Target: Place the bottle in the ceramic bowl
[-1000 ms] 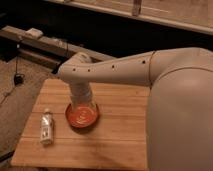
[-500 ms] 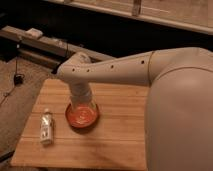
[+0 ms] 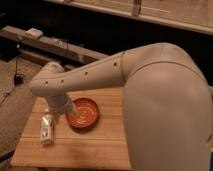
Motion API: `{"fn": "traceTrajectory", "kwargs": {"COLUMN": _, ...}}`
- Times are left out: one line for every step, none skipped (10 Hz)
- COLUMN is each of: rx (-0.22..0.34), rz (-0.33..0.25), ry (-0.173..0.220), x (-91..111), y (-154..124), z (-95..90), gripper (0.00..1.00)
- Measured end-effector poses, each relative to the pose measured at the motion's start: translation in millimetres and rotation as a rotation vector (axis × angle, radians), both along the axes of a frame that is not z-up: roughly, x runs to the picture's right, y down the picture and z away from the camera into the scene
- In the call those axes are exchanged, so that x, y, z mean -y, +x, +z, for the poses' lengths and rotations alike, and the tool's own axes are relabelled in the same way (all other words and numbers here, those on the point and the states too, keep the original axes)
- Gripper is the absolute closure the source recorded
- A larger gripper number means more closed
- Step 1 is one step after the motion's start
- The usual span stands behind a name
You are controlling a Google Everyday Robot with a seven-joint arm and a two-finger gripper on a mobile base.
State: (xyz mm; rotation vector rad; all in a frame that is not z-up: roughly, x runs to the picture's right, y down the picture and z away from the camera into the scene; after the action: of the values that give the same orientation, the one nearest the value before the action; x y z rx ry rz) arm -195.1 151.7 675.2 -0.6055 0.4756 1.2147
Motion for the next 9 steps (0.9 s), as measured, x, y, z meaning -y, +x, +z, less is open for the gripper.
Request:
{"fn": "traceTrajectory", "kwargs": {"rx": 0.023, "rz": -0.023, "ry": -0.009, "x": -10.8, "y": -17.4, "z": -4.2, "gripper": 0.35}}
{"fn": "traceTrajectory", "kwargs": {"rx": 0.039, "rz": -0.044, "ry": -0.019, "x": -20.9, "y": -30.8, "z": -7.5, "gripper": 0.35}}
{"fn": "traceTrajectory", "kwargs": {"rx": 0.063, "rz": -0.068, "ry": -0.028, "x": -31.9, "y": -47.7, "z": -12.0, "gripper": 0.35}}
{"fn": "traceTrajectory", "kwargs": {"rx": 0.082, "rz": -0.089, "ry": -0.037, "x": -40.8, "y": -61.3, "z": -15.1, "gripper": 0.35}}
{"fn": "traceTrajectory", "kwargs": {"rx": 0.11, "rz": -0.114, "ry": -0.046, "x": -52.0, "y": -81.5, "z": -16.8, "gripper": 0.35}}
{"fn": "traceTrajectory", "kwargs": {"rx": 0.129, "rz": -0.13, "ry": -0.051, "x": -57.6, "y": -94.9, "z": -15.4, "gripper": 0.35}}
{"fn": "traceTrajectory", "kwargs": {"rx": 0.146, "rz": -0.15, "ry": -0.06, "x": -64.8, "y": -107.8, "z": -13.2, "gripper": 0.35}}
{"fn": "traceTrajectory", "kwargs": {"rx": 0.164, "rz": -0.17, "ry": -0.066, "x": -72.3, "y": -120.2, "z": -10.5, "gripper": 0.35}}
{"fn": "traceTrajectory", "kwargs": {"rx": 0.174, "rz": -0.185, "ry": -0.071, "x": -77.1, "y": -126.5, "z": -6.2, "gripper": 0.35}}
